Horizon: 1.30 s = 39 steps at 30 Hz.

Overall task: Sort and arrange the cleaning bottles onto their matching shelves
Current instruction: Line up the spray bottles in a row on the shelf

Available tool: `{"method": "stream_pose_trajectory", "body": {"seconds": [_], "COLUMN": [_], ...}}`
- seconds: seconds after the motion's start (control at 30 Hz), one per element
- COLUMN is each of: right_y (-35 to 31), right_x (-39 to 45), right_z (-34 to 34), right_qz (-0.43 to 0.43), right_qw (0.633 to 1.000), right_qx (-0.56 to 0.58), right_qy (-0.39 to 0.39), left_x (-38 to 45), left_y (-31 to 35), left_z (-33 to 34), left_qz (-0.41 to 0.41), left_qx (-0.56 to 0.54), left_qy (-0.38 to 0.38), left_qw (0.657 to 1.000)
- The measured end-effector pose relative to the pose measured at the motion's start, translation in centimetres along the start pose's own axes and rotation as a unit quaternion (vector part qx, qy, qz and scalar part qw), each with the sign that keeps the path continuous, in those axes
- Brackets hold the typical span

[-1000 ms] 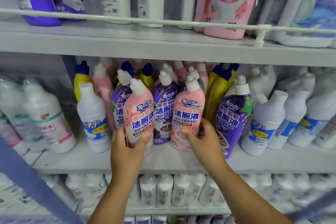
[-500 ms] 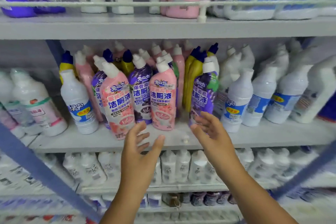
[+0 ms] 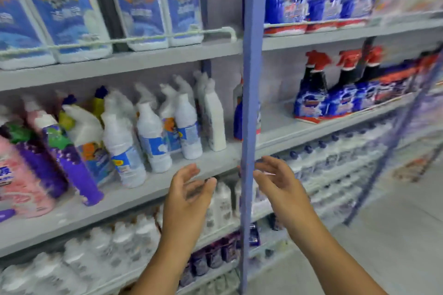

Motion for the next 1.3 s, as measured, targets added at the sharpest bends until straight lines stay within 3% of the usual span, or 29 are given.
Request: {"method": "stream_pose_trajectory", "body": {"seconds": [0.3, 0.53, 0.9, 1.13, 1.3], "right_y": [3.8, 6.3, 5.3, 6.2, 6.3], "right_x": [5.0, 14.3, 31.7, 41.0, 45.2], "right_z": [-12.3, -17.8, -25.8, -28.2, -27.6], "right_qz": [0.006, 0.012, -0.007, -0.042, -0.1], "right_qw": [0.997, 0.993, 0.982, 0.972, 0.965], "right_qx": [-0.016, -0.057, -0.136, -0.203, -0.238], "right_qy": [0.075, 0.103, 0.131, 0.114, 0.043], "left_x": [2.4, 10.3, 23.5, 29.2, 34.0], "left_y": [-3.6, -7.7, -10.1, -10.8, -11.6], "left_z": [15.0, 23.4, 34.8, 40.0, 43.9], "left_qz": [-0.02, 0.022, -0.022, -0.007, -0.01], "left_qx": [0.033, 0.018, -0.005, 0.031, 0.073], "left_qy": [-0.083, -0.081, -0.073, -0.043, -0.005], "left_qw": [0.996, 0.996, 0.997, 0.999, 0.997]}}
Point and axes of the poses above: each hand's wrist, its own x-axis towards the middle knuckle, its own z-axis out of the palm, y = z × x, the point moved 4 cm from there along x, towards the middle knuckle, and after that the axes turned 12 degrees about -x, right-handed, at the moved point
